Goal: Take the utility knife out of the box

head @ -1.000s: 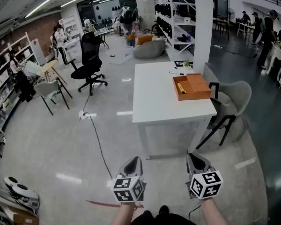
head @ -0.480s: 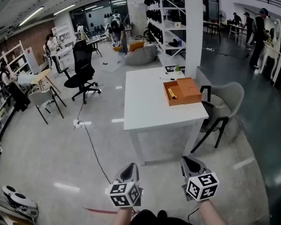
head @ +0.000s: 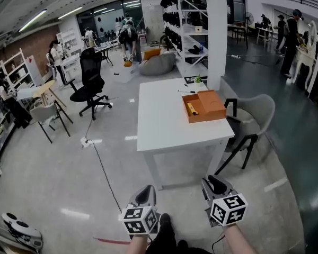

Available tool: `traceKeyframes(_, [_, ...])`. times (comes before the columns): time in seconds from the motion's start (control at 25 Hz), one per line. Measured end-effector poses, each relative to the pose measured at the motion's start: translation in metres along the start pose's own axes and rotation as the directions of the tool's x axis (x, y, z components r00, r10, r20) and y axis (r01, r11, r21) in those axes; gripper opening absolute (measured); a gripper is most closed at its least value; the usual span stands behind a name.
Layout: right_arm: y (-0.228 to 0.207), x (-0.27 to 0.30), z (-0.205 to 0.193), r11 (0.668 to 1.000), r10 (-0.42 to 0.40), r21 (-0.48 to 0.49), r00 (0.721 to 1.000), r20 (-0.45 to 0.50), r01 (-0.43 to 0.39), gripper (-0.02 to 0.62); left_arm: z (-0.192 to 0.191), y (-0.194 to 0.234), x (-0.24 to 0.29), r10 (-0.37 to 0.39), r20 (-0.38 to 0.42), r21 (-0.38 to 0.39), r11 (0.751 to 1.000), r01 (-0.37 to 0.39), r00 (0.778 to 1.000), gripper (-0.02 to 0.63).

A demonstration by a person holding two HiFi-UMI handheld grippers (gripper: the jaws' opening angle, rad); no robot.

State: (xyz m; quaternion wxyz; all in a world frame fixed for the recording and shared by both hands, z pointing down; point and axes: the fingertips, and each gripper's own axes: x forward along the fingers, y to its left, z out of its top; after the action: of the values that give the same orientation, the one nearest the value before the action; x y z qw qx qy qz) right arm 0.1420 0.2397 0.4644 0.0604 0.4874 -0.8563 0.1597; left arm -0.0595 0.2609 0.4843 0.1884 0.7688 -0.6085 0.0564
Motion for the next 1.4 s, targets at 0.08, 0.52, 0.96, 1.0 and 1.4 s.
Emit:
traceKeyframes(0.08, [-0.003, 0.009, -0.001, 1.000, -0.001, 0.008, 1.000, -0.007, 0.001, 0.105, 0.002, 0.004, 0.008, 0.003, -0.003, 0.003, 1.000, -0.003, 1.000, 0.014])
traceKeyframes(0.52, [-0.026, 0.098, 0.020, 0.999, -0.023, 0.024, 0.999, -0.043, 0.024, 0.166, 0.032, 0.048, 0.087, -0.014, -0.019, -0.003, 1.000, 0.014, 1.000, 0.015])
traceKeyframes(0.96, [-0.056, 0.216, 0.059, 0.998, -0.057, 0.032, 0.997, -0.043, 0.058, 0.184, 0.085, 0.108, 0.198, -0.043, -0.019, 0.003, 0.999, 0.043, 0.999, 0.014])
traceKeyframes(1.0, [-0.057, 0.225, 0.064, 0.998, -0.061, 0.031, 0.997, -0.041, 0.062, 0.184, 0.091, 0.113, 0.207, -0.046, -0.019, 0.004, 0.999, 0.046, 0.999, 0.015])
traceKeyframes(1.4, [-0.068, 0.298, 0.090, 0.994, -0.102, 0.026, 0.994, -0.039, 0.103, 0.186, 0.127, 0.162, 0.268, -0.065, -0.015, 0.001, 0.998, 0.065, 0.998, 0.014])
